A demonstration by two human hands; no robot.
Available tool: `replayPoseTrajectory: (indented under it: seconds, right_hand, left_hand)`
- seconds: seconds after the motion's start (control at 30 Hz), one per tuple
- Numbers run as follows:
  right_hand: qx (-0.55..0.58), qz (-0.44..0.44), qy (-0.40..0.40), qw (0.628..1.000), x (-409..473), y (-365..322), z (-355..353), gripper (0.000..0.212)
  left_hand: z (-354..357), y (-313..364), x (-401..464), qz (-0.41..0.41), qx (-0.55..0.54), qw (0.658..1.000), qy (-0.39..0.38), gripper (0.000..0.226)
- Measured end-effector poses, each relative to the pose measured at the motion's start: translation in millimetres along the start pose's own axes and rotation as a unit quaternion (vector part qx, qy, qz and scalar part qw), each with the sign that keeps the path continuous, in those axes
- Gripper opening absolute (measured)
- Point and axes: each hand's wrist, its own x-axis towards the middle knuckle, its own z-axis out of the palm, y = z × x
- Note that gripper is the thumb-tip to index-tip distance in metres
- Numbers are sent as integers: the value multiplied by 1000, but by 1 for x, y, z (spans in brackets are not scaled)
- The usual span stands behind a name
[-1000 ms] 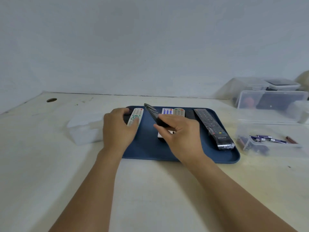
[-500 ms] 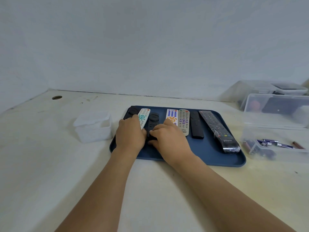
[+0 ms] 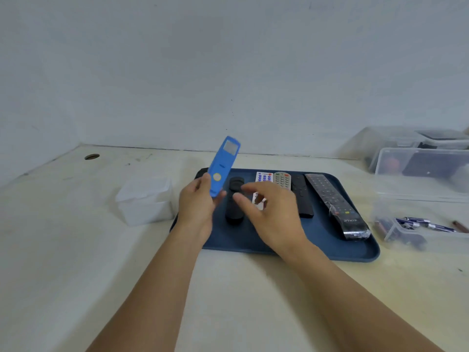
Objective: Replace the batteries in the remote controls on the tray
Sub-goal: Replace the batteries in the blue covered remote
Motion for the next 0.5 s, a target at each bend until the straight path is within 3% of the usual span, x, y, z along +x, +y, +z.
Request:
replayPoseTrajectory:
  seconds: [0.07,0.2,0.37,0.5]
  right_hand:
    - [89,38,35,995,1,-6,-14,34]
    - [29,-18,-2,999,1,2,-30,65]
    - [-62,-55,-32,996,-2,10,-32,69]
    - [-65,-34,-41,996,-1,13,-31,74]
  left_hand:
    - [7,3,-11,-79,-139,981,-114,26]
    - [17,0,-26,-117,-132,954,-243,36]
    - [21,-5,-35,-39,32,974,-220,26]
    - [21,-10,-36,60,172,963,-198,21]
